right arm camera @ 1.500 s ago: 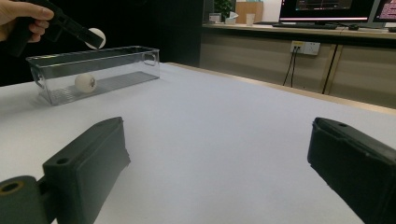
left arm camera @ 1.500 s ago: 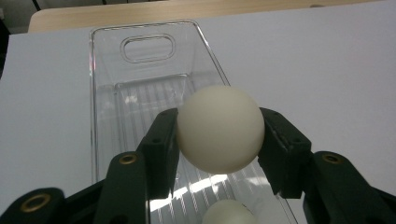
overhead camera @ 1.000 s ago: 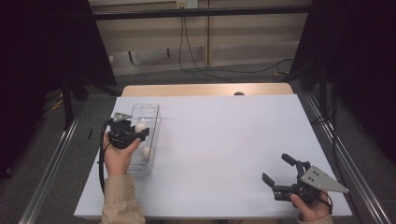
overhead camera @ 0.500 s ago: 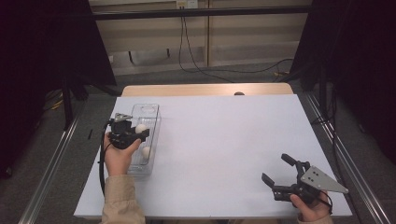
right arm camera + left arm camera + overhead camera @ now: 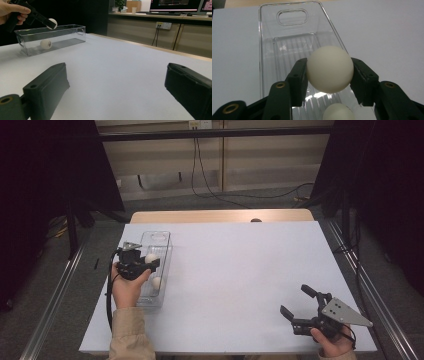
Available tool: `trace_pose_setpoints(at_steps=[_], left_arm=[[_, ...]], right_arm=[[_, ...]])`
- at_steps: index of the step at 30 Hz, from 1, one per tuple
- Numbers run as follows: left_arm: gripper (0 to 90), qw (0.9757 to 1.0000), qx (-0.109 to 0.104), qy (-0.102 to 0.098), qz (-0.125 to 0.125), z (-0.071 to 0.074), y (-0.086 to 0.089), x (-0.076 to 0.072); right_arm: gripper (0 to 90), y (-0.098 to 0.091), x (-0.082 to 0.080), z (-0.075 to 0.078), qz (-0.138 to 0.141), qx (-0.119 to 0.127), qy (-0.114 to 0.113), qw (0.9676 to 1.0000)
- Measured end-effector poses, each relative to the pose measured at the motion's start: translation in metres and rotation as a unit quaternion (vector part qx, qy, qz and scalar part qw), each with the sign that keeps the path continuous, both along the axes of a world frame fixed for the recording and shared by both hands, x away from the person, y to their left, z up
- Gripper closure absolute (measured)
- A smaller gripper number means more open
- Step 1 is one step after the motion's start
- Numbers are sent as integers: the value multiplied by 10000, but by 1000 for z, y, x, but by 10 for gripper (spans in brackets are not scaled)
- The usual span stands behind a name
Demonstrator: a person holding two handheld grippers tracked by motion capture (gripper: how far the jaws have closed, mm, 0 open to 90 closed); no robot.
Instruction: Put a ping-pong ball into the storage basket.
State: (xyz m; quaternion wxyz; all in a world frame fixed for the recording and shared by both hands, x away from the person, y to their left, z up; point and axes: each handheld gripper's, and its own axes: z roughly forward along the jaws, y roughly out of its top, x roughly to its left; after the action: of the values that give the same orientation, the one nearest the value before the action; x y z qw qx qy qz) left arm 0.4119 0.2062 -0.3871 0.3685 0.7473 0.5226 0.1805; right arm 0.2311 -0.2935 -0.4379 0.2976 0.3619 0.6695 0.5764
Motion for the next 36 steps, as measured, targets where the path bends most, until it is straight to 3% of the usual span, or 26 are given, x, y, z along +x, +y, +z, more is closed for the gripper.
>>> trace_pose_setpoints(at_steps=[22,36], left_arm=[[506,10000,-32,20,73,-2,4,0],[412,9997,-98,-130,163,2,7,-3]], right_arm=[[38,-1,0,0,-35,8,-13,10000],[39,-1,-1,1,-49,15,-38,10000]])
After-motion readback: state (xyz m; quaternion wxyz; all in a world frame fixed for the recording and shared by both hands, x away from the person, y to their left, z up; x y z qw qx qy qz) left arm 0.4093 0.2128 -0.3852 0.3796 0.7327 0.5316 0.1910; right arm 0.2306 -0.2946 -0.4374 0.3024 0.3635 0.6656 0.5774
